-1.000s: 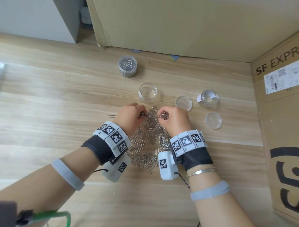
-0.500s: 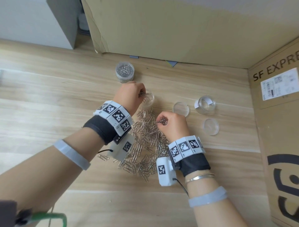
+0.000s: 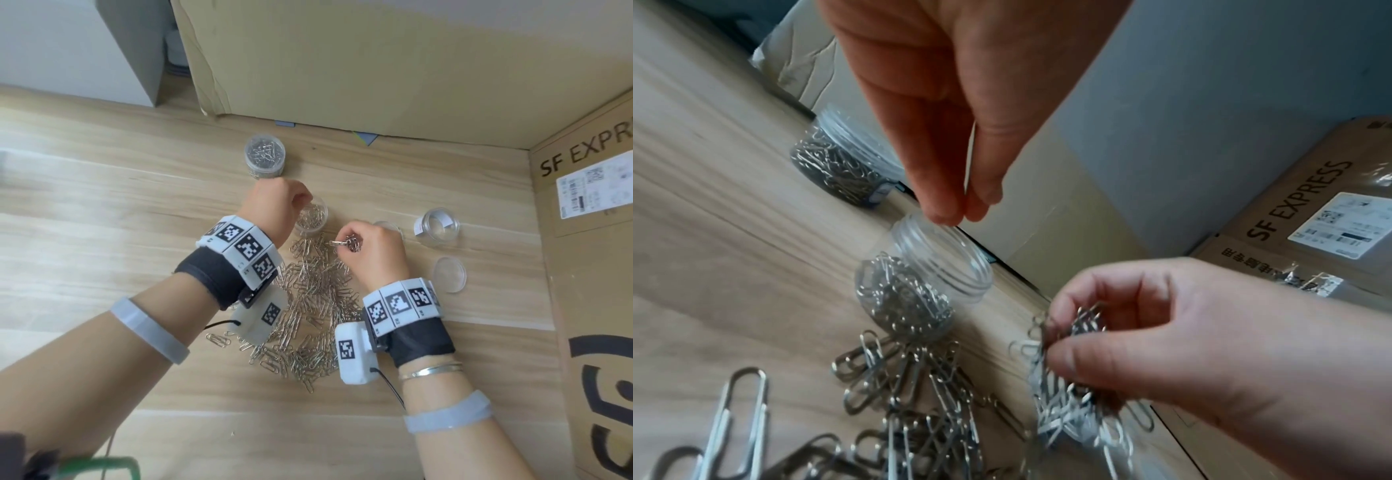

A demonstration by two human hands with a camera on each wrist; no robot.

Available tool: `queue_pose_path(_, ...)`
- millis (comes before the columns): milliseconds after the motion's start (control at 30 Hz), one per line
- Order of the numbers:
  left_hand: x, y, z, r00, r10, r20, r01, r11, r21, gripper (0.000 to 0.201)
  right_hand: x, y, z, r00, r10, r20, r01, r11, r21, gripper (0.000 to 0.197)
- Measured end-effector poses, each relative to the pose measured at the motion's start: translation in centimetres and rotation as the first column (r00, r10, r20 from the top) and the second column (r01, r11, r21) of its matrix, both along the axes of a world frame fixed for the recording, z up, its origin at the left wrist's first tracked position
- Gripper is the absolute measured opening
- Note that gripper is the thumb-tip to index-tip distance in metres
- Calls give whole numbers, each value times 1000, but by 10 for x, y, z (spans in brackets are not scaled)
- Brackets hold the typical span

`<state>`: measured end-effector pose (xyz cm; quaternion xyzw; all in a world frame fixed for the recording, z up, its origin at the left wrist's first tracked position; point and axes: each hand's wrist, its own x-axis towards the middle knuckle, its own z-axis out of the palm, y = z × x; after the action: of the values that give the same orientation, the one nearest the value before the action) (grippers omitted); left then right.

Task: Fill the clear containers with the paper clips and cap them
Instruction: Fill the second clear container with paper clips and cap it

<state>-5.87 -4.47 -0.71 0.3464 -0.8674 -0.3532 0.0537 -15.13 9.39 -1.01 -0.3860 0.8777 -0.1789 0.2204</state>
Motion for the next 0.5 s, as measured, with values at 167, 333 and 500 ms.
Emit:
queue_pose_path(167,12,-5,-4,994,106,20,-106,994,2,21,-6,-29,14,998,-48,-47,43,993,-111,10)
queue_pose_path(333,25,-7,-13,988,123,97,-124,992,13,21,-5,-59,16,995,-50,-86,31,977,-212,11)
queue_pose_path(500,34,-7,-14,985,116,126,-122,992,39,24,3,-68,1,995,8,-97,-24,986,-163,11)
